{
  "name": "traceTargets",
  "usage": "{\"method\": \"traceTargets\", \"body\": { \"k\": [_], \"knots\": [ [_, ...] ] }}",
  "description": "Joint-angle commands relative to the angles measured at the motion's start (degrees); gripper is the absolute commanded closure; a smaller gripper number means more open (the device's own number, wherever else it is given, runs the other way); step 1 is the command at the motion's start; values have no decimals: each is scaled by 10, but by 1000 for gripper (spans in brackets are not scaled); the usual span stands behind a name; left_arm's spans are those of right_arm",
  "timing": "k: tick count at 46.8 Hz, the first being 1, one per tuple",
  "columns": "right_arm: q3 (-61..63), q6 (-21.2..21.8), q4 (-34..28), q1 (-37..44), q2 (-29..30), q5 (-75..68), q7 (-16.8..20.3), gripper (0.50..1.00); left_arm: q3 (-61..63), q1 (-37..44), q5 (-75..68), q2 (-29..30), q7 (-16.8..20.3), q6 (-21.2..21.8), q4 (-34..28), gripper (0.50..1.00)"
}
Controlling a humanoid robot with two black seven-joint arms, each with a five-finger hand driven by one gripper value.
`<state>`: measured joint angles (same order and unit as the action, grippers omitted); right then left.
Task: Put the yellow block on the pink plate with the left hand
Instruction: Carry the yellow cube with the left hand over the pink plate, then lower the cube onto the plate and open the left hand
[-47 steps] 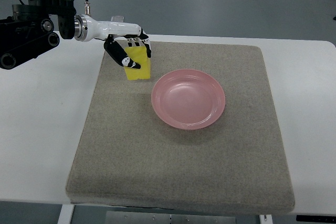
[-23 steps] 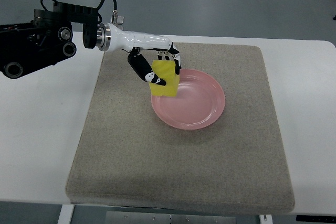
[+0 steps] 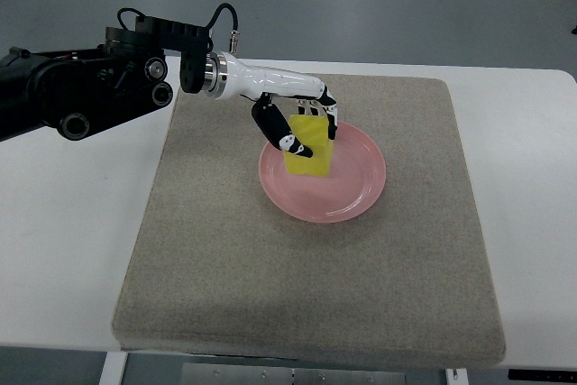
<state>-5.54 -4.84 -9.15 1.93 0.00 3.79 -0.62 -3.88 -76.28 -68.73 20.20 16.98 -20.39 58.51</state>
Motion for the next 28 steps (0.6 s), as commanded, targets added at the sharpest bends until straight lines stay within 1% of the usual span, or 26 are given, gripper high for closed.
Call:
{"method": "traceTargets", "body": {
  "k": [1,9,19,24,28],
  "knots": [
    [0,0,0,0,0,0,0,576,0,1,0,-10,0,0,-12,1000],
    [0,0,0,0,0,0,0,576,2,9,-2,-32,0,1,-32,1000],
    [0,0,0,0,0,0,0,576,1,24,-28,-74,0,2,-83,1000],
    [0,0,0,0,0,0,0,576,1,30,-29,-88,0,17,-96,1000],
    [0,0,0,0,0,0,0,576,1,31,-30,-90,0,20,-98,1000]
  ]
}}
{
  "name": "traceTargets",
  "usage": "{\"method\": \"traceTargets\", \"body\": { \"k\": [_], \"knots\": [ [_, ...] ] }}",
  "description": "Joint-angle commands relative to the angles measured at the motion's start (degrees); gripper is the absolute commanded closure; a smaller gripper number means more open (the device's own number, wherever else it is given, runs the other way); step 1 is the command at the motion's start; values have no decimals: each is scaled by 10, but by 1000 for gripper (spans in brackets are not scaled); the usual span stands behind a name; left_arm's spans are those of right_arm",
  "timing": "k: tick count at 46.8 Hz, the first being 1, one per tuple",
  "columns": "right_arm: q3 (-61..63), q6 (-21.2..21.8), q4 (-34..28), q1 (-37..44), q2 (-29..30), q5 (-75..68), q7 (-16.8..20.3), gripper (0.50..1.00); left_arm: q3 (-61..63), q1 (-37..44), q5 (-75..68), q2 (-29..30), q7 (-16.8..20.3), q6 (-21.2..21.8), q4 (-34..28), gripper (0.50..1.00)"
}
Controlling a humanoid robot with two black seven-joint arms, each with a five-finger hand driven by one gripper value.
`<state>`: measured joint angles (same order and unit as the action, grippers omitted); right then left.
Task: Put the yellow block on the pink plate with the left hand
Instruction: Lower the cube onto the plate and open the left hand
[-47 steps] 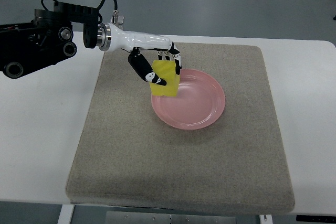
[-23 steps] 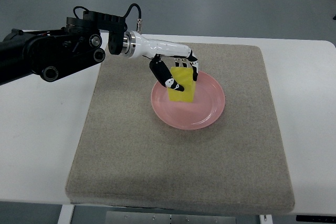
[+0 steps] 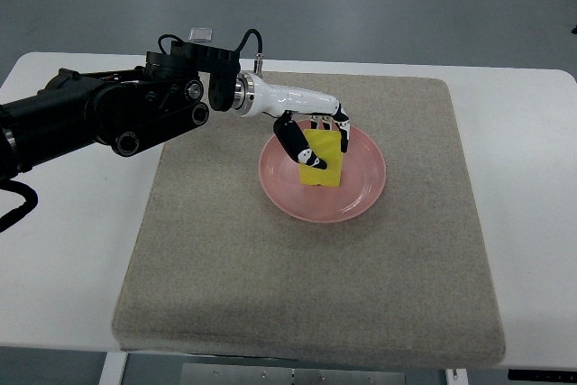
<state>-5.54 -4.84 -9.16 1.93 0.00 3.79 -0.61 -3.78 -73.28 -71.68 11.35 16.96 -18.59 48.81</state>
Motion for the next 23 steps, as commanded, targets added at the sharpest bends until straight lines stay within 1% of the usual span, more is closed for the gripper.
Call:
{"method": "traceTargets", "body": {
  "k": [1,5,6,10,11,19,20,21,22,23],
  "knots": [
    [0,0,0,0,0,0,0,576,0,1,0,-3,0,3,-1,1000],
    [0,0,0,0,0,0,0,576,1,1,0,-2,0,6,-1,1000],
    [0,0,0,0,0,0,0,576,1,1,-1,-2,0,7,-1,975],
    [0,0,0,0,0,0,0,576,1,2,-1,-2,0,14,-1,813],
    [0,-1,0,0,0,0,0,576,3,2,-3,-2,0,14,-1,800],
    [0,0,0,0,0,0,0,576,12,2,-31,-2,1,15,0,778],
    [0,0,0,0,0,0,0,576,12,2,-35,-2,1,15,1,752],
    [0,0,-1,0,0,0,0,576,12,2,-37,-2,1,16,1,714],
    [0,0,0,0,0,0,0,576,11,2,-40,-2,1,16,2,692],
    [0,0,0,0,0,0,0,576,12,2,-42,-2,1,17,3,690]
  ]
}}
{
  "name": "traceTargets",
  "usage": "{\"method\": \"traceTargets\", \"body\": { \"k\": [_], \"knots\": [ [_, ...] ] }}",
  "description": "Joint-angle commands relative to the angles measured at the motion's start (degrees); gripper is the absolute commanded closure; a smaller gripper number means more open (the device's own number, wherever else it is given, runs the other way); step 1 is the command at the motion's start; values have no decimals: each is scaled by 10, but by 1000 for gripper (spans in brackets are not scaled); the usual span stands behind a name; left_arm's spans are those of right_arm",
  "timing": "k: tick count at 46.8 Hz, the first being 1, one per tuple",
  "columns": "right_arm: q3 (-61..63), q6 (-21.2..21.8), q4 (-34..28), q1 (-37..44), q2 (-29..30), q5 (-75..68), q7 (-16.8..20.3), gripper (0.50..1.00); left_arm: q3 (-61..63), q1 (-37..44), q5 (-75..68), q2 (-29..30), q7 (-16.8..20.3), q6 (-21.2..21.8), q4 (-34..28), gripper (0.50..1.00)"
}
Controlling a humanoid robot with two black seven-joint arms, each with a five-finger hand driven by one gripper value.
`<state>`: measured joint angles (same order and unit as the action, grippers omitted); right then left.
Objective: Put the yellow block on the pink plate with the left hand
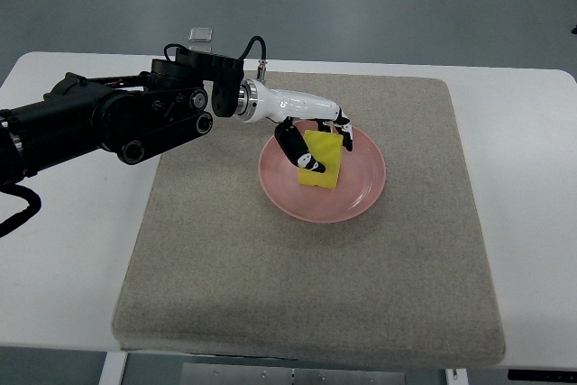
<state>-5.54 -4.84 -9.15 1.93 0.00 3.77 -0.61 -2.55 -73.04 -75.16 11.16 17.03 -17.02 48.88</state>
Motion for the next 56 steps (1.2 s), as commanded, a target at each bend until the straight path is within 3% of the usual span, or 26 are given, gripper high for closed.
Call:
{"method": "traceTargets", "body": {
  "k": [1,3,6,11,21,39,56],
  "knots": [
    [0,0,0,0,0,0,0,576,0,0,-8,0,0,4,3,690],
    [0,0,0,0,0,0,0,576,0,-1,-9,0,0,9,3,686],
    [0,0,0,0,0,0,0,576,0,-1,-9,0,-1,13,3,617],
    [0,0,0,0,0,0,0,576,0,-1,-8,1,0,15,3,544],
    [1,0,0,0,0,0,0,576,-5,-4,-1,6,-1,15,5,510],
    [0,0,-1,0,0,0,0,576,-27,-19,7,57,-1,15,-10,510],
    [0,0,0,0,0,0,0,576,-53,-5,69,56,-6,26,-145,510]
  ]
}}
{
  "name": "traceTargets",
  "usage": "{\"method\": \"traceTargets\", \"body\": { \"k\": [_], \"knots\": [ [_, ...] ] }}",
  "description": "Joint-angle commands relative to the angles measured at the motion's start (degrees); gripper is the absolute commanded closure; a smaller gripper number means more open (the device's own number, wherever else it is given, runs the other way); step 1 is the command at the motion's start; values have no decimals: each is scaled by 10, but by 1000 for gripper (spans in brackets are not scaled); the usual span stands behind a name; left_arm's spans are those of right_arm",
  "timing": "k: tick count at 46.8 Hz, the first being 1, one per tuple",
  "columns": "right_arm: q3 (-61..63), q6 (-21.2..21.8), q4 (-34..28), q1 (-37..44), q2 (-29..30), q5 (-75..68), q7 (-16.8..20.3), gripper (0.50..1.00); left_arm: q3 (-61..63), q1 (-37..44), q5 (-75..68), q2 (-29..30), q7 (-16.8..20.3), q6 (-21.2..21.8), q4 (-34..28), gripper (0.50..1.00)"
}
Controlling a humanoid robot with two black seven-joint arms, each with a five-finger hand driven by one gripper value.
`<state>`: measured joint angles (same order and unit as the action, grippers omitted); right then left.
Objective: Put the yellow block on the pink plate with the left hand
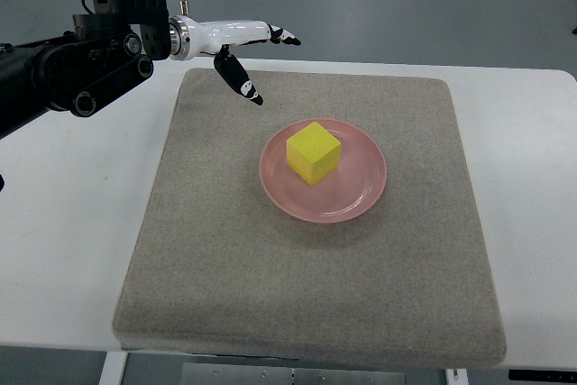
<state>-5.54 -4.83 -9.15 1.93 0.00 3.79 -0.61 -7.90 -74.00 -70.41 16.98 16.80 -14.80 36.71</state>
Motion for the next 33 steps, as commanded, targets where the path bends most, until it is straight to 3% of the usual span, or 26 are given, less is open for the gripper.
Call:
{"method": "traceTargets", "body": {
  "k": [1,16,33],
  "knots": [
    [0,0,0,0,0,0,0,576,2,7,29,-3,-4,7,-33,510],
    [0,0,0,0,0,0,0,576,3,32,148,-41,-16,68,-146,510],
    [0,0,0,0,0,0,0,576,2,62,407,-73,-102,191,-156,510]
  ]
}}
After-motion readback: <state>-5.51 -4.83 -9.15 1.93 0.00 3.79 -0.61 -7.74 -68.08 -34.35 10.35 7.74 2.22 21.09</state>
